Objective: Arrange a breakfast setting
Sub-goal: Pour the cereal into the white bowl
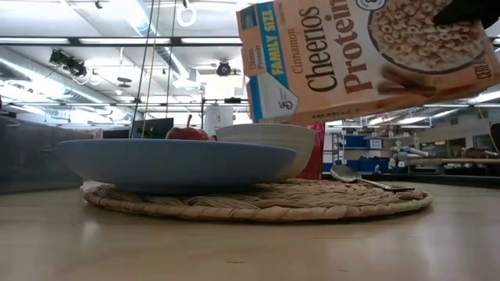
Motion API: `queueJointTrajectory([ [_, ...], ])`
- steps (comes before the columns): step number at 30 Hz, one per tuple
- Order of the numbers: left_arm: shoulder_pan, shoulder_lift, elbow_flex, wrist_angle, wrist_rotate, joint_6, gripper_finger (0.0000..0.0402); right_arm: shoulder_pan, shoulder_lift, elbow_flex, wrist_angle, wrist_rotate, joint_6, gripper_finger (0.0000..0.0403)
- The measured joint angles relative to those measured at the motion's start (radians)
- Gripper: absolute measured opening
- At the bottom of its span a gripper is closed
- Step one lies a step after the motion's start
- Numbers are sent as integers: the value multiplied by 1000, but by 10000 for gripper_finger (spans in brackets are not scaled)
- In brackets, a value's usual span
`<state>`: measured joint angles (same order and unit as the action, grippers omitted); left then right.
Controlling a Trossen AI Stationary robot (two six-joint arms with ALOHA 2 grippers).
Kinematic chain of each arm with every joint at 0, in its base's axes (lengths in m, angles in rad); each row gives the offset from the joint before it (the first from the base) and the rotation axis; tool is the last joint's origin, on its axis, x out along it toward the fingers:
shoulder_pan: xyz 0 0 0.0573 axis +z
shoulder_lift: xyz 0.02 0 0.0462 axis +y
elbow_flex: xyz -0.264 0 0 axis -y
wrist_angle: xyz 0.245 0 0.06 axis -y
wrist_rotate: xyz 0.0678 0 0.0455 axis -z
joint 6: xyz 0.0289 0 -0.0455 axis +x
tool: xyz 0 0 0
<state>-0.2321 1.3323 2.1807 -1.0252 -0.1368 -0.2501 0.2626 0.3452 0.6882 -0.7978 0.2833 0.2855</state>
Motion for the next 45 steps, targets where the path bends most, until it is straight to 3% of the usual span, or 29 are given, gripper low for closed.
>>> queueJointTrajectory([
  [13, 0, 1, 0, -23, 0, 9, 350, 0, 187, 176, -141, -20, -46, 254],
  [23, 0, 1, 0, -44, 0, 0, 350, 0, 252, 293, -216, -22, -84, 244],
  [38, 0, 2, -15, -55, -1, 2, 350, 0, 257, 334, -251, -37, -82, 244],
  [45, 0, 0, -15, -58, -1, 0, 350, 0, 201, 317, -254, -41, -51, 244],
])
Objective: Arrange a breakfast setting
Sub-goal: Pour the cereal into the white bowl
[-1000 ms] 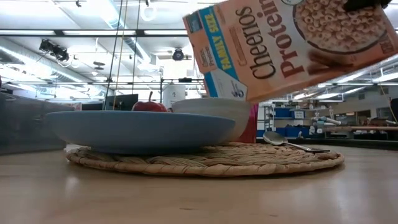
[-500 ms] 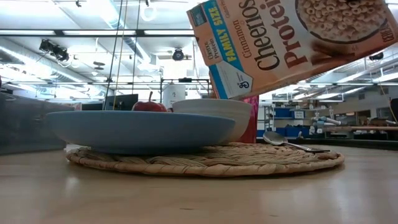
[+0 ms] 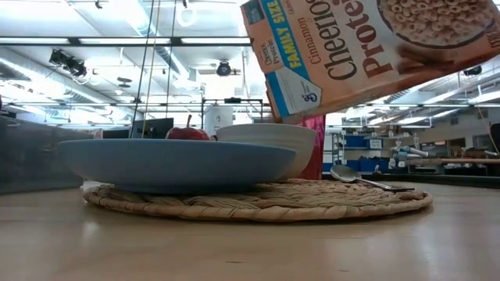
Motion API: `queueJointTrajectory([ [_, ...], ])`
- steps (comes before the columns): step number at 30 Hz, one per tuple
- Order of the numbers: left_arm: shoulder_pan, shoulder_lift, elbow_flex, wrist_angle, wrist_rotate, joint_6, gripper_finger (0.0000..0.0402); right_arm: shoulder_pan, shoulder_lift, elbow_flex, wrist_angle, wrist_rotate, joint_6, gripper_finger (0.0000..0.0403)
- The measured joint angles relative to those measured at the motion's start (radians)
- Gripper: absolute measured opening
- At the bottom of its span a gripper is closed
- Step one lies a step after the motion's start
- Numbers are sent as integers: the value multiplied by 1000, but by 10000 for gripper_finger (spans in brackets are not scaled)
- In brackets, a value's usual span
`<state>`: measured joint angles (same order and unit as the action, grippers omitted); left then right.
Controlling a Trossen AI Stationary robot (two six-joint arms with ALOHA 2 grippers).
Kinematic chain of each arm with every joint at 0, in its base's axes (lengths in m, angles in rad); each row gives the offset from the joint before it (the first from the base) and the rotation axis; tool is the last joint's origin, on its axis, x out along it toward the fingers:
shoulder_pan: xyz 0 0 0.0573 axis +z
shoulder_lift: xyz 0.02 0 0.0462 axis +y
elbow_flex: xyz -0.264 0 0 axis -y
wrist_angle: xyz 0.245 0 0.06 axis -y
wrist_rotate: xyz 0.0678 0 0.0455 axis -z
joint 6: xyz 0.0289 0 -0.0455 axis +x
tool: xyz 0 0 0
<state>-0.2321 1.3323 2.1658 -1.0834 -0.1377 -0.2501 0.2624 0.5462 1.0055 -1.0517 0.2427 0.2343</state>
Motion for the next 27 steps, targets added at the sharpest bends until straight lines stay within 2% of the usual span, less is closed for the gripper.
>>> queueJointTrajectory([
  [16, 0, 3, 0, 79, -1, -12, 350, 0, -58, -1, -69, 21, -14, 244],
  [23, -3, 22, 1, 78, 0, -45, 350, 0, -73, 3, -70, -4, -29, 243],
  [27, -22, 27, 0, 75, 0, -67, 350, 0, -76, 3, -60, 33, -29, 242],
])
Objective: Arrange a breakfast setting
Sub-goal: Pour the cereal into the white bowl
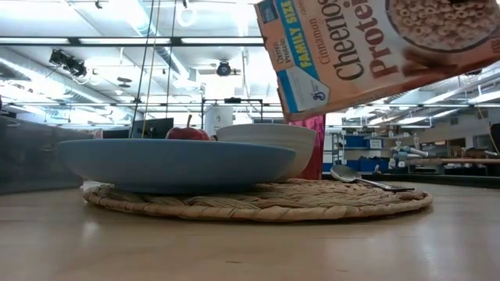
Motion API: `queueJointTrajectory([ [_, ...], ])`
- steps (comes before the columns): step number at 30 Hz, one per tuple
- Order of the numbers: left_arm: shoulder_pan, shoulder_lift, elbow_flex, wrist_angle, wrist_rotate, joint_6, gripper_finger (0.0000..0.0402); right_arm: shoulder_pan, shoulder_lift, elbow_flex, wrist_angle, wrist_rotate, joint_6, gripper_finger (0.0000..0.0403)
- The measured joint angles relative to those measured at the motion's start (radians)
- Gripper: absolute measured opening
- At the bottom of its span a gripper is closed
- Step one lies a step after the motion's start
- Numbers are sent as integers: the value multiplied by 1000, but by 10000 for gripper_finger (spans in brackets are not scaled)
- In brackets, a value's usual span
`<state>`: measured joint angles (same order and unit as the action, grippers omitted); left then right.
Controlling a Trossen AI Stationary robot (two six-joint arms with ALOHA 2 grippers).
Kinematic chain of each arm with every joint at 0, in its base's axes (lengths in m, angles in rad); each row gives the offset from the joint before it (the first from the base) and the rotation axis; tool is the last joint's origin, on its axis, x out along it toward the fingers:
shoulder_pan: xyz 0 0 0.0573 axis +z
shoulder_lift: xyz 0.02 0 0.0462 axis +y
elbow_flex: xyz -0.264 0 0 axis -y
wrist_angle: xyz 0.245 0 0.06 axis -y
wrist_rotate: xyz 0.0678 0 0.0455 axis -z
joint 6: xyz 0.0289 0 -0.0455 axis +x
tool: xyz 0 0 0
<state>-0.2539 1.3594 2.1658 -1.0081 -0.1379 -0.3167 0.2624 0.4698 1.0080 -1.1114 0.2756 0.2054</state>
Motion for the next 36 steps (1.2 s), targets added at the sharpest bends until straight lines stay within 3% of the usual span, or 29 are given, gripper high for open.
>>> queueJointTrajectory([
  [19, -25, 4, 0, 3, 1, -39, 350, -1, 25, -42, 90, -19, -13, 242],
  [25, -32, 81, 0, 135, -138, -56, 350, -1, 24, -42, 77, -23, -17, 242],
  [36, -24, 147, 0, 170, -154, -94, 350, -1, -29, -60, 79, -26, 16, 242],
])
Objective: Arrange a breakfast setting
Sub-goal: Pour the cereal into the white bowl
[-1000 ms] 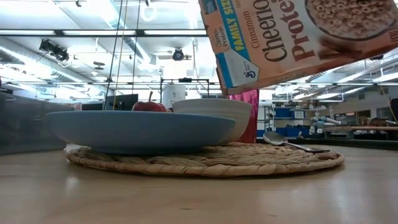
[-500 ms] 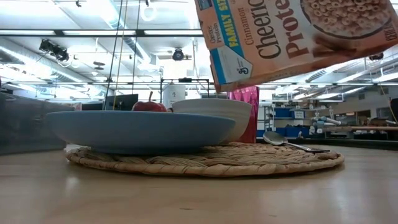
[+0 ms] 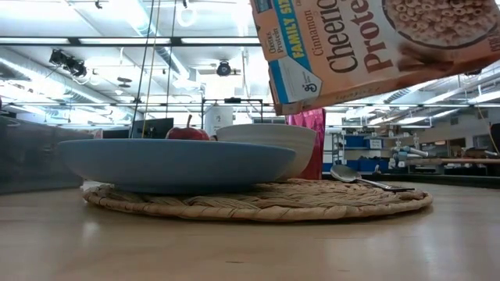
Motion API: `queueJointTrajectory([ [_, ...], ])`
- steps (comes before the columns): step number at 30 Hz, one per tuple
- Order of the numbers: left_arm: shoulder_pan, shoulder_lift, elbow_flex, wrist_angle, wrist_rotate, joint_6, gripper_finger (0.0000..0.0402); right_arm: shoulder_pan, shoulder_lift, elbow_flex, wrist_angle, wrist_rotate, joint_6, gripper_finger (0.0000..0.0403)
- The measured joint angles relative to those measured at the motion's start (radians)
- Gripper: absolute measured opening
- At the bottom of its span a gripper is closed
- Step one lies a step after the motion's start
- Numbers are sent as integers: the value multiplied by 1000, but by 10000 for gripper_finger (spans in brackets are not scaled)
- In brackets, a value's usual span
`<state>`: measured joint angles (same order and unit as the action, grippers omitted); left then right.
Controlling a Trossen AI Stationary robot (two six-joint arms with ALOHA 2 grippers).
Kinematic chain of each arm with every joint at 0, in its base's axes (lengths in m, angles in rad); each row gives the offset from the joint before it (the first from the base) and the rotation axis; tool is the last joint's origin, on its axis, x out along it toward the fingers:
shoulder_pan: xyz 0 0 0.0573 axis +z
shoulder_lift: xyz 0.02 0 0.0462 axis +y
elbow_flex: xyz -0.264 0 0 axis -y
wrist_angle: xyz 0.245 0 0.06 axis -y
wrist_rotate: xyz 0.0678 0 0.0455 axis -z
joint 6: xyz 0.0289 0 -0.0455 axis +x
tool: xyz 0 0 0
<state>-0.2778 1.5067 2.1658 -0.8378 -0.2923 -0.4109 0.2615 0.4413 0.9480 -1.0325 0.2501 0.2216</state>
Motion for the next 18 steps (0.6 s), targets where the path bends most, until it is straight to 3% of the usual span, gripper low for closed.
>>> queueJointTrajectory([
  [10, -6, 37, 0, 124, 0, 26, 350, 0, -132, -95, 54, -25, 43, 242],
  [18, 14, 37, 0, 131, -6, -156, 350, 0, -241, -112, 19, -42, 40, 242],
])
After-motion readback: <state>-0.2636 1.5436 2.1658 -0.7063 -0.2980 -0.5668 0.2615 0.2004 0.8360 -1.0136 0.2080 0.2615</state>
